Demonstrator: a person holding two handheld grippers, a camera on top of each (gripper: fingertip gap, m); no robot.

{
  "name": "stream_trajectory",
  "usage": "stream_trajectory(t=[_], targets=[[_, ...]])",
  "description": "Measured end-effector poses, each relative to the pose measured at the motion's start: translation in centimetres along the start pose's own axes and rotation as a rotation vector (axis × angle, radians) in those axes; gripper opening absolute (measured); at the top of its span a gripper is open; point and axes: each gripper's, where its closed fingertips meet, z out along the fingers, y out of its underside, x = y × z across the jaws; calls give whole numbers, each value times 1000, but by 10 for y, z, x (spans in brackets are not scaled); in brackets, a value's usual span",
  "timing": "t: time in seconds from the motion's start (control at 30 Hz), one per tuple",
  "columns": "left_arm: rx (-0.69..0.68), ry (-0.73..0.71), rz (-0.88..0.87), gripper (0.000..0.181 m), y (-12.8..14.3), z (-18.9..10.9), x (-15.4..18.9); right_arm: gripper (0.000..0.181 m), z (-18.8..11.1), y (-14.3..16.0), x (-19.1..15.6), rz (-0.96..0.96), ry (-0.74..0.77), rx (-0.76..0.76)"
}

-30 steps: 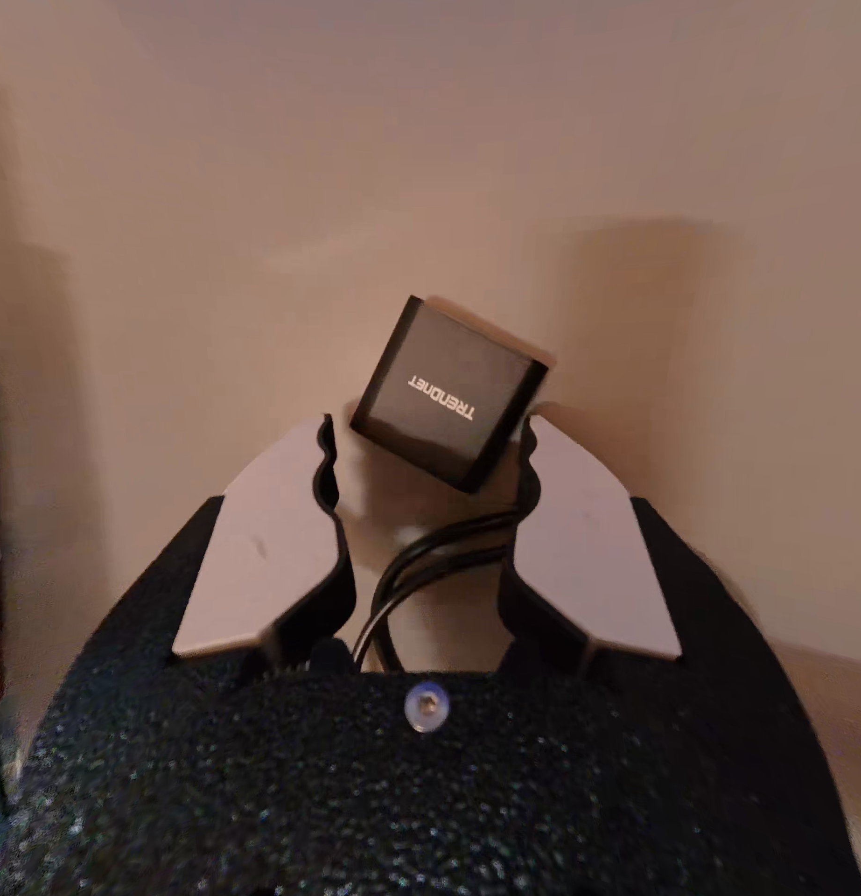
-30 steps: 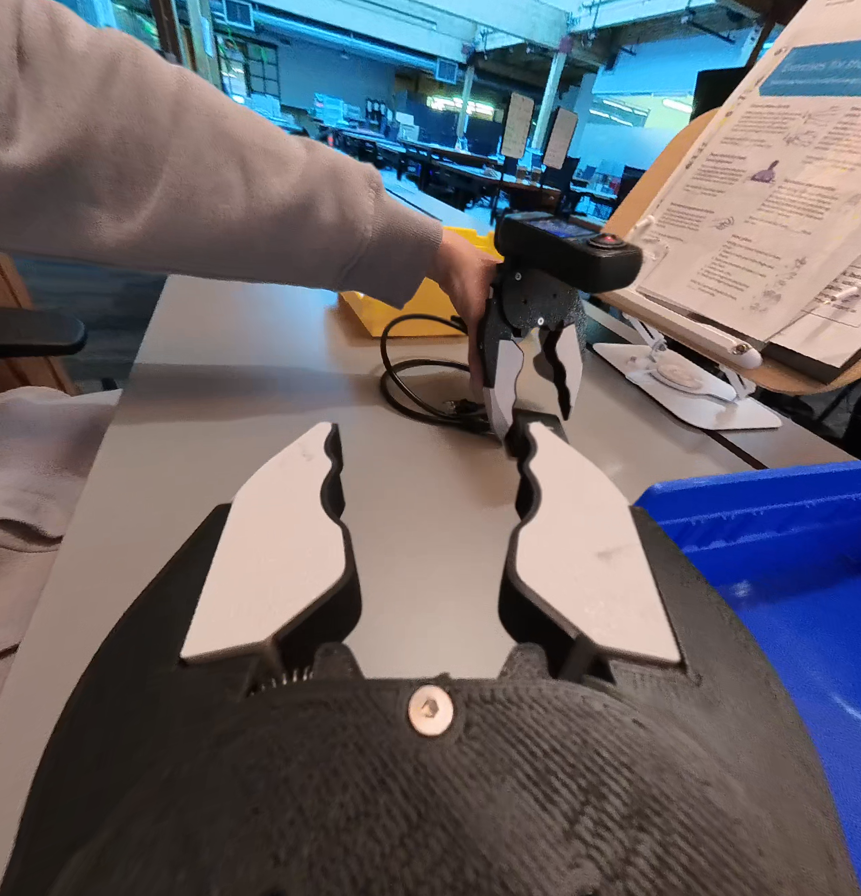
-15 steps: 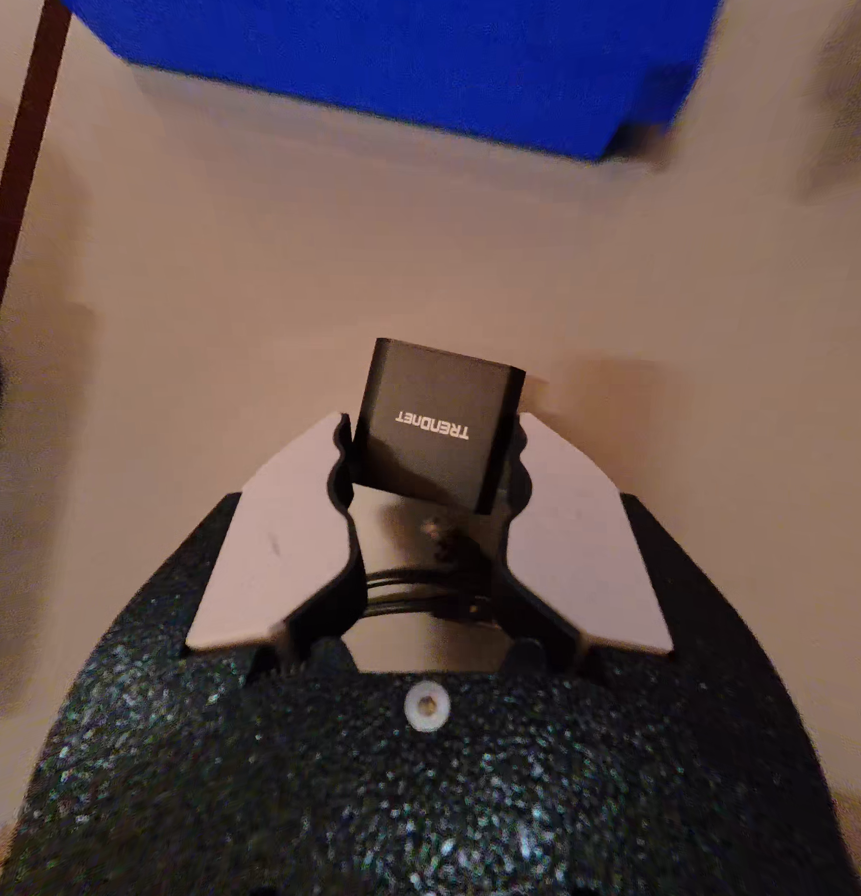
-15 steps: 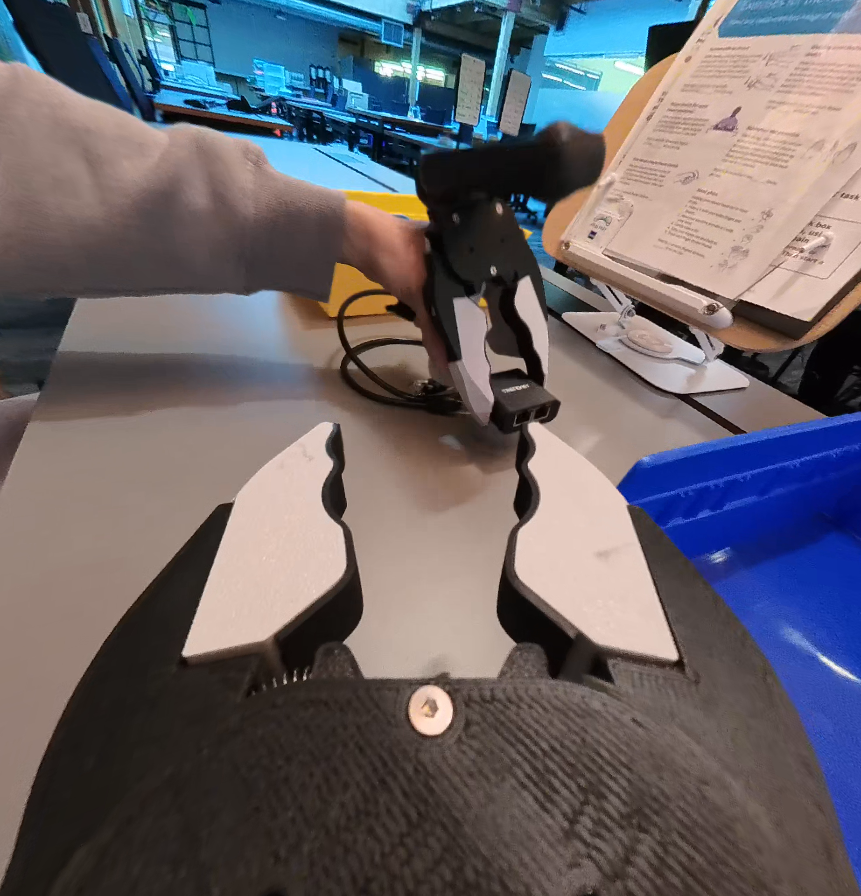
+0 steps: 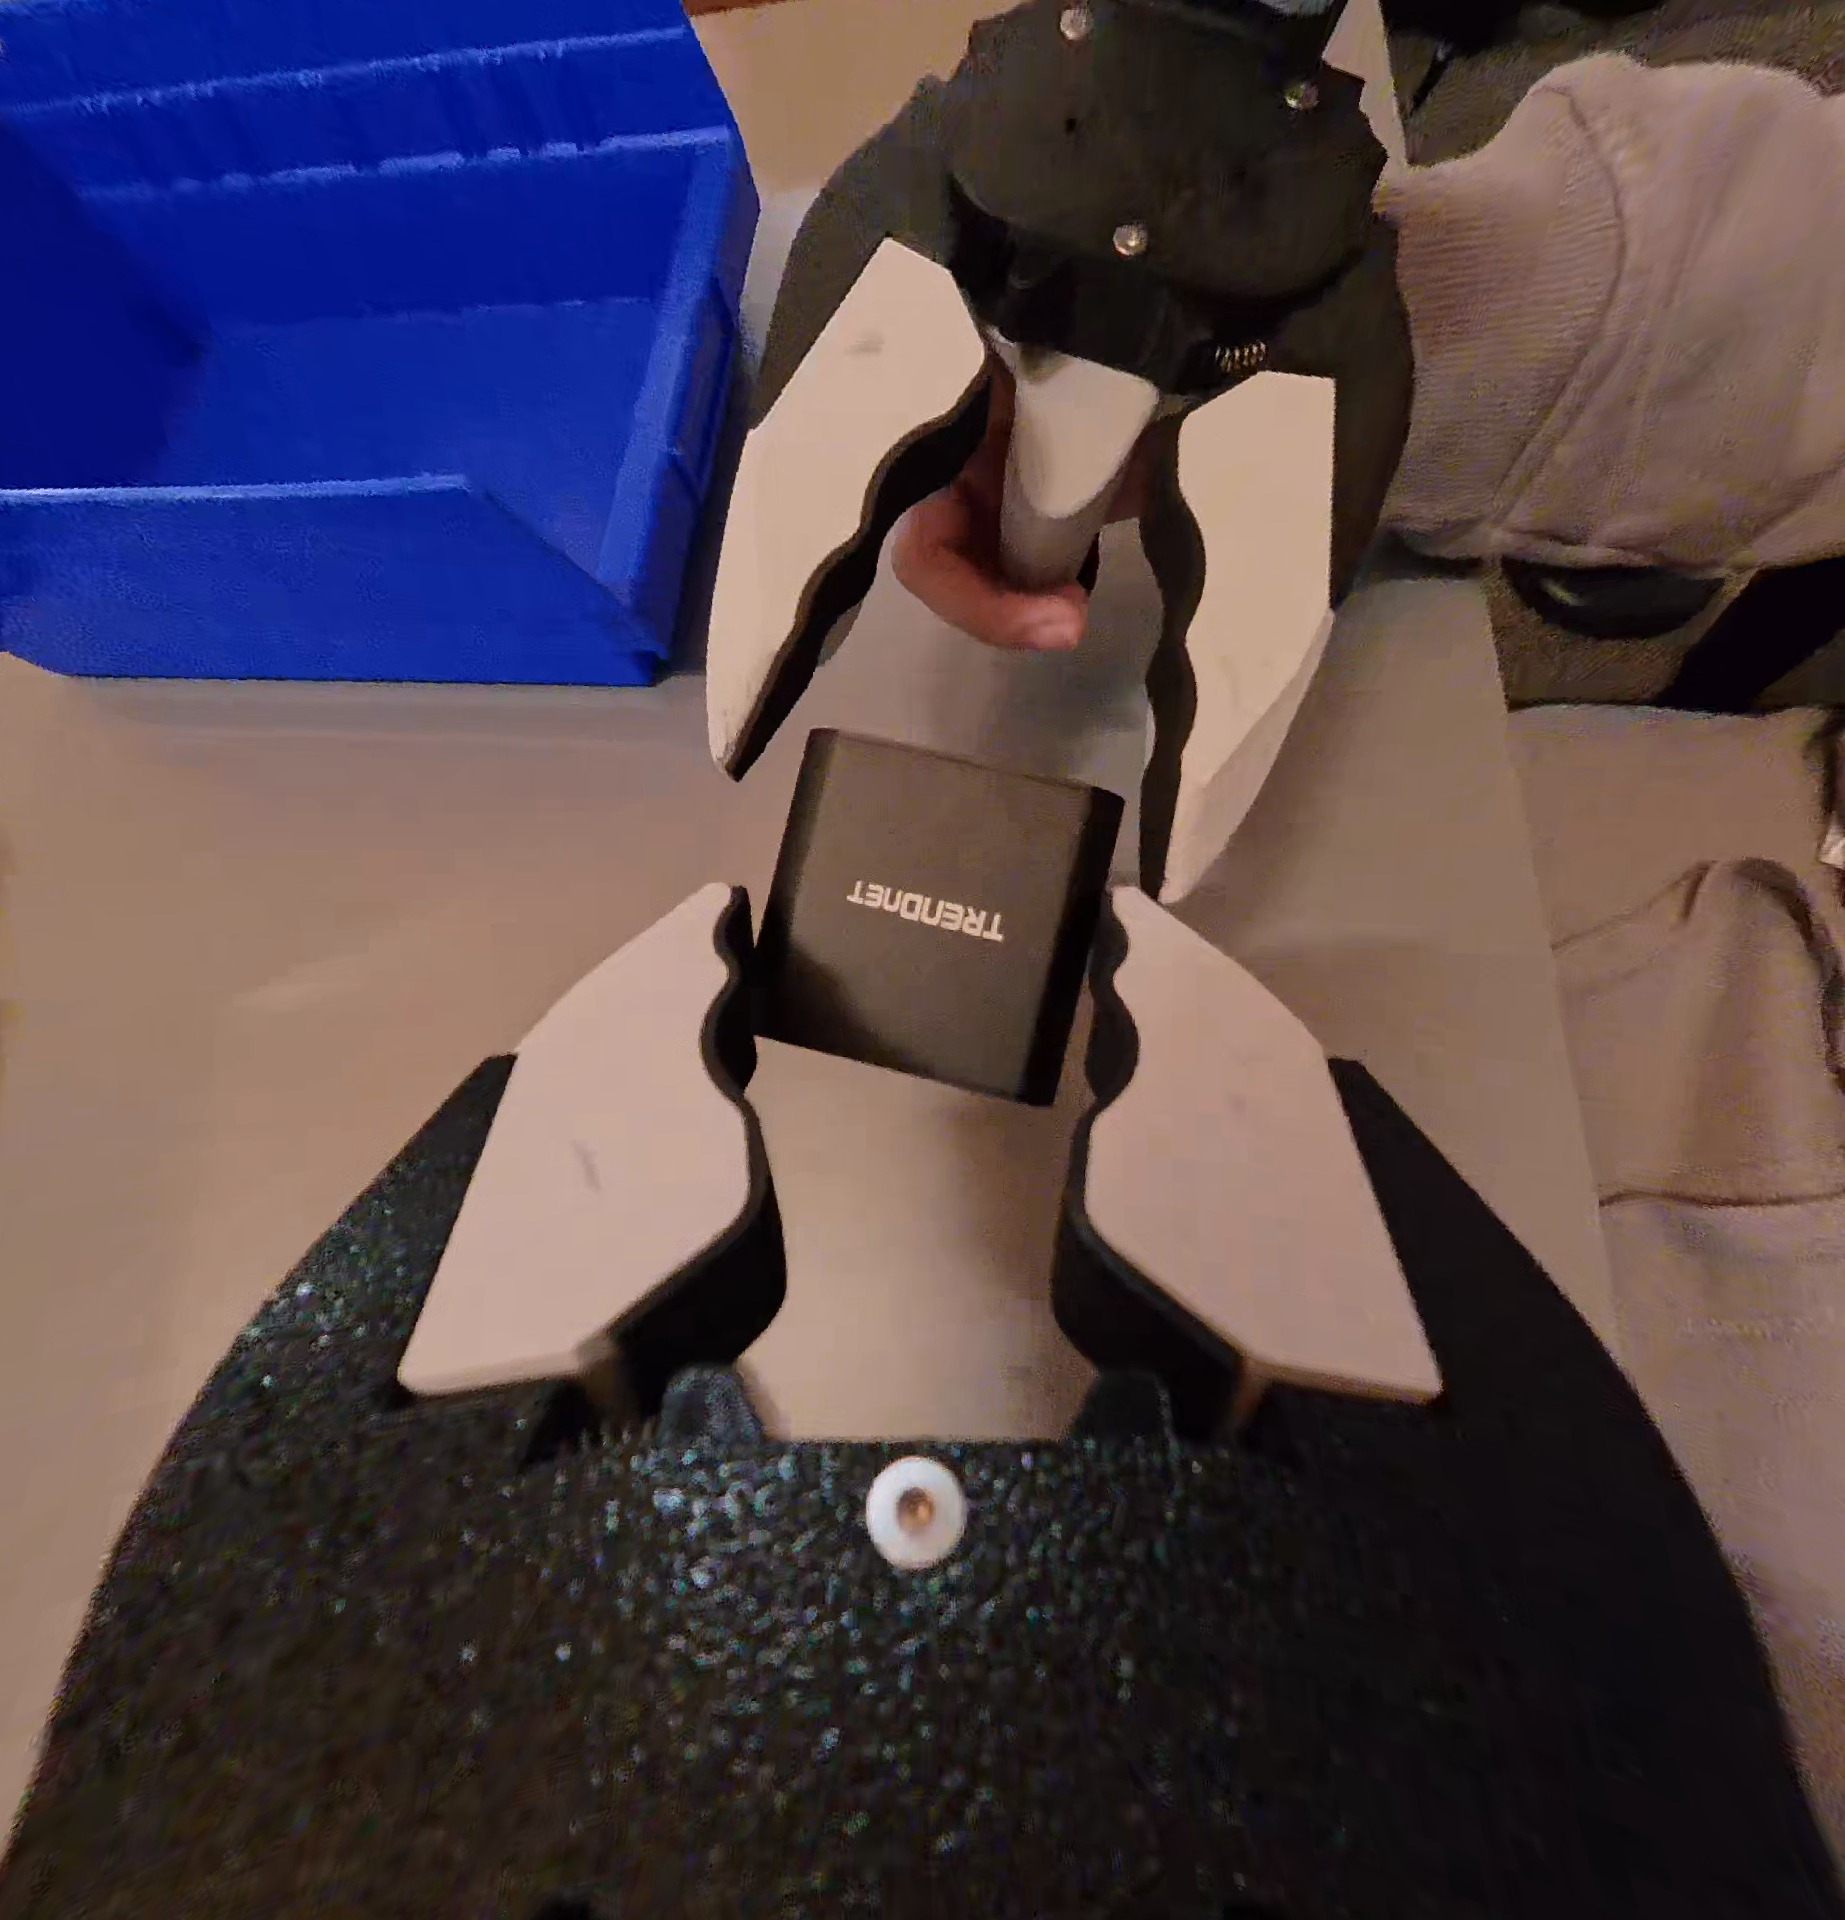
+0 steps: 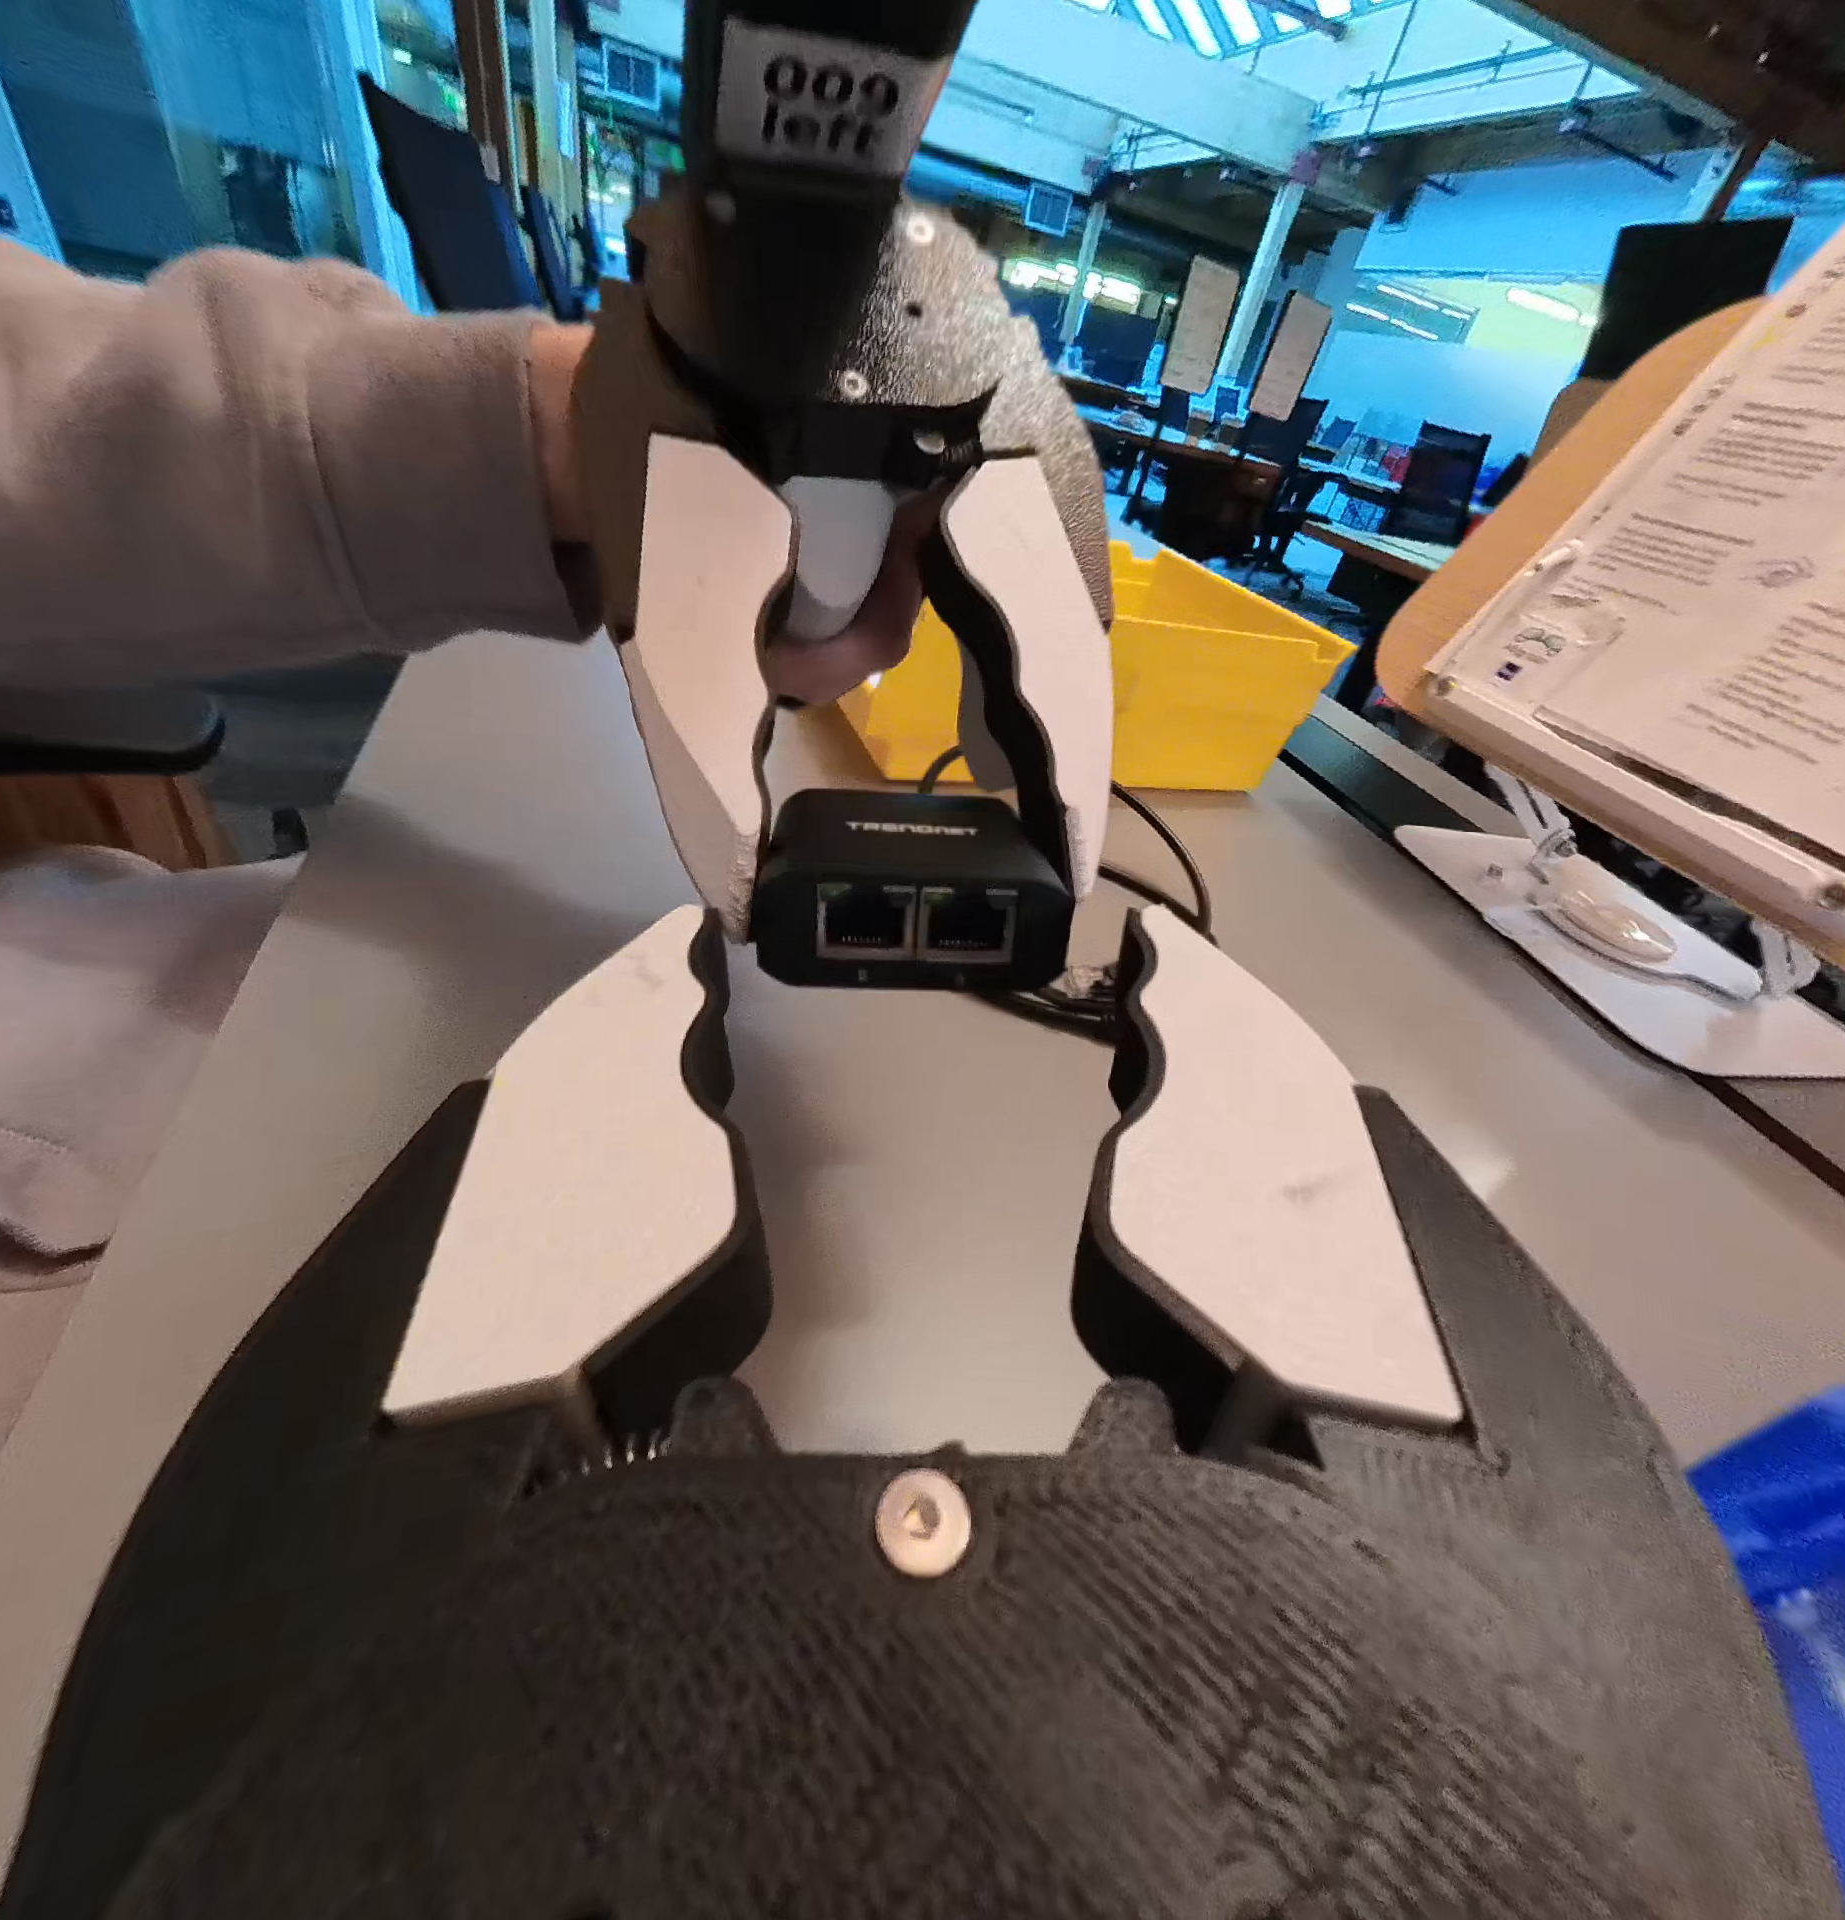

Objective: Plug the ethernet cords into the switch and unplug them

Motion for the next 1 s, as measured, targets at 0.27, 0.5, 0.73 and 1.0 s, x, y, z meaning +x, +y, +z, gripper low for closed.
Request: stream_trajectory(t=[0.27, 0.5, 0.73, 1.0], targets=[[-91, -43, 75, 61, 4, -9, 6, 63, 8, -3, -15, -29, -71, -6], [-120, -63, 127, 62, 3, -2, 4, 57, 1, 1, -10, -39, -68, 2], [210, -15, -84, 73, -27, -21, -2, 57, -12, -13, 3, -58, 0, 77], [636, 620, -975, 34, -38, -41, 21, 57, -10, -41, -15, -183, -34, 152]])
